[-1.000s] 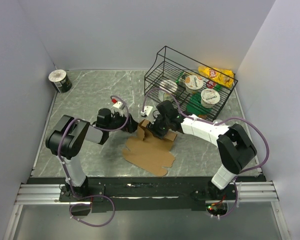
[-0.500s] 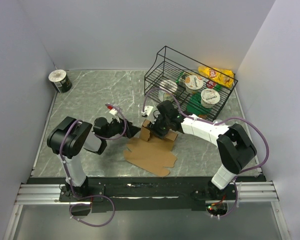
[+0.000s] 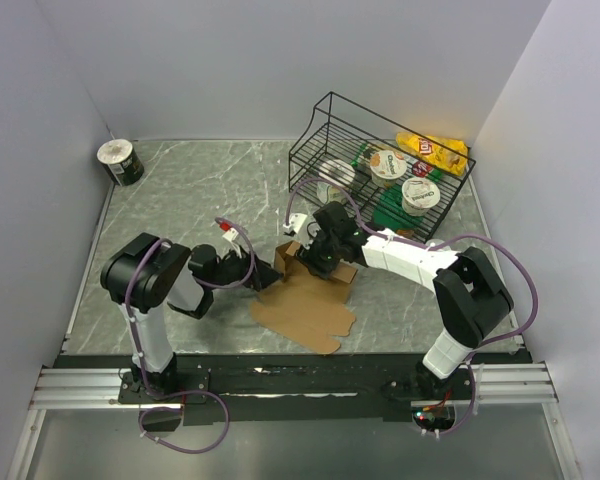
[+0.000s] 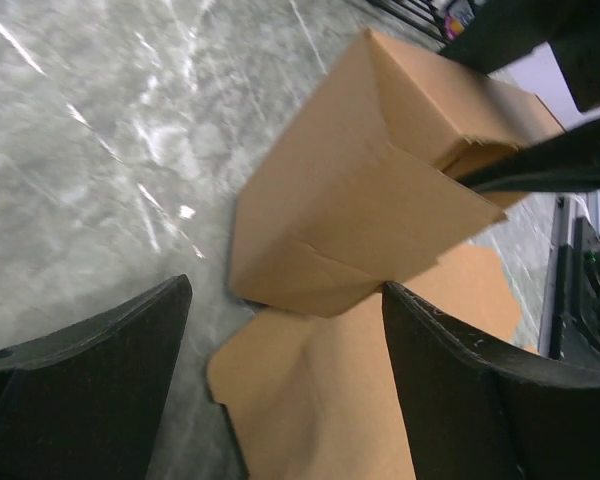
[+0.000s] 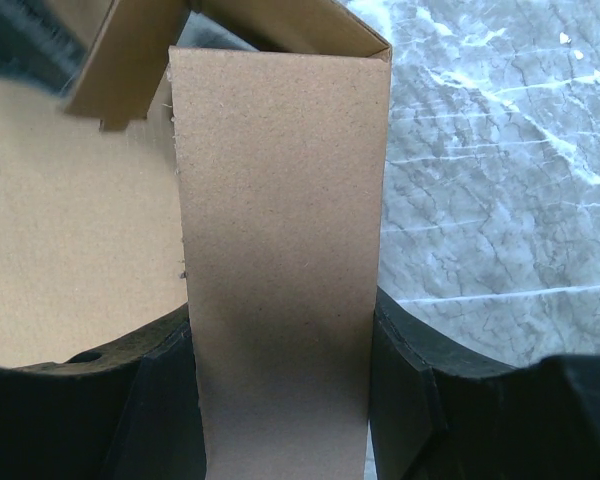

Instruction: Fold the paper box

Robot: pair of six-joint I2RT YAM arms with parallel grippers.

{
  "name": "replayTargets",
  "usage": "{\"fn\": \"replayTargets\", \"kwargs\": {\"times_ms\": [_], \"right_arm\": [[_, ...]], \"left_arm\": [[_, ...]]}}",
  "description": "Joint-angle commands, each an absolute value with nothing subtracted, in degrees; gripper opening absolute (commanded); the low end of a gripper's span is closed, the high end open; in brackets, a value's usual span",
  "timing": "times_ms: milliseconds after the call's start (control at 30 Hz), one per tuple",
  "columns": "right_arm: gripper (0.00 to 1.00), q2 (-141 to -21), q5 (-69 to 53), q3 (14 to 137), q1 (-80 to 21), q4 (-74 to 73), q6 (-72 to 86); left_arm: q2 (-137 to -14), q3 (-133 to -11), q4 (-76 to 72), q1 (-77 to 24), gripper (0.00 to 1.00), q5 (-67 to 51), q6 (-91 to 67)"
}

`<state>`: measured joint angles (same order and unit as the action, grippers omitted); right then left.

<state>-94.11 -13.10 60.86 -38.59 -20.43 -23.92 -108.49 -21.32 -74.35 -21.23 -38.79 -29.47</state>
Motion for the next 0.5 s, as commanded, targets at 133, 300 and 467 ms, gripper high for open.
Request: {"fn": "replayTargets", "kwargs": {"times_ms": [133,300,467], "right_arm": [[0.49,-94.31,-13.36,62.84,-38.23,-17.84,-24.0],[0.49,-93.96,-13.45,62.75,-38.23,-18.19,-23.91],[0.49,-93.34,-13.54,62.58,-38.23,-18.11,-23.82]], "left_arm": [[-109.16,-21.61,-90.8,-22.06,0.84,-41.13,-28.74],[-109.16,-22.06,-90.17,-22.32,0.84,-36.48,-26.9],[-107.67,-23.72,-85.44,-22.33,0.85,-35.86,-24.09]]}}
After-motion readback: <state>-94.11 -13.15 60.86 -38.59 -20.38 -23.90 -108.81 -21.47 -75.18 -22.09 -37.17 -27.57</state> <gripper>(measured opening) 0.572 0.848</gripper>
